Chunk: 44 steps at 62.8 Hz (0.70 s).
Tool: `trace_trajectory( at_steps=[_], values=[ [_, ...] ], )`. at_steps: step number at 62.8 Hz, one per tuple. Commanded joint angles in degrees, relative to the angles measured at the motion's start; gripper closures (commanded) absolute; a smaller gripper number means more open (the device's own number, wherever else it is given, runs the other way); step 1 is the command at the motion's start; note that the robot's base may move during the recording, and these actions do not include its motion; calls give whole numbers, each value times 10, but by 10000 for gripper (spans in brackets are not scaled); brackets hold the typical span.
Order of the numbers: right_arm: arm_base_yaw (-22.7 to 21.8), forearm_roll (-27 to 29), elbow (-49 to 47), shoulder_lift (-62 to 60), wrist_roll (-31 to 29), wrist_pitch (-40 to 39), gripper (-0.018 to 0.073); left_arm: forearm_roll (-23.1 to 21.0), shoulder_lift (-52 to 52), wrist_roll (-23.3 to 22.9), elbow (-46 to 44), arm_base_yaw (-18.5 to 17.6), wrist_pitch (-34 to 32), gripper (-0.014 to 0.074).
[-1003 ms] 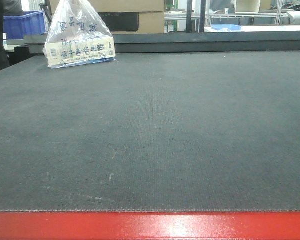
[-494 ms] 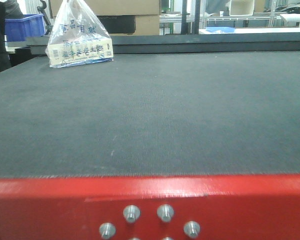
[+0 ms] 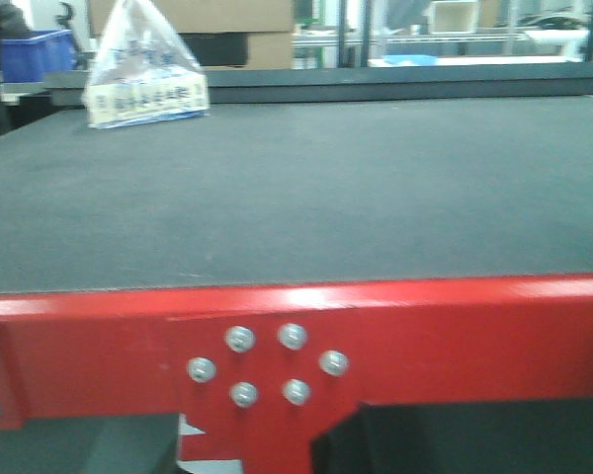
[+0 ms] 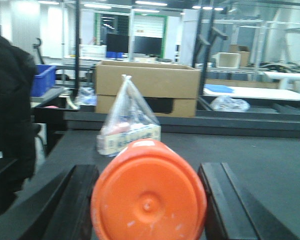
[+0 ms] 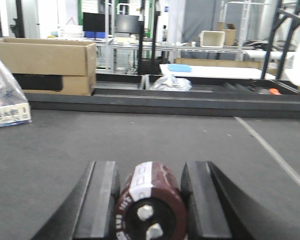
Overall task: Place cylindrical capacitor in blue bin on shelf
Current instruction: 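Drive the base to the shelf of blue bins holding both parts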
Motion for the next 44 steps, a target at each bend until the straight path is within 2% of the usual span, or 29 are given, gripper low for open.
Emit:
trace_trajectory(
  at_steps=[1, 44],
  values=[
    [0, -4, 0, -3, -1, -16, 727, -4, -4, 0, -1, -1, -9, 708],
    [0, -4, 0, -3, -1, -16, 727, -4, -4, 0, -1, -1, -9, 708]
  ],
)
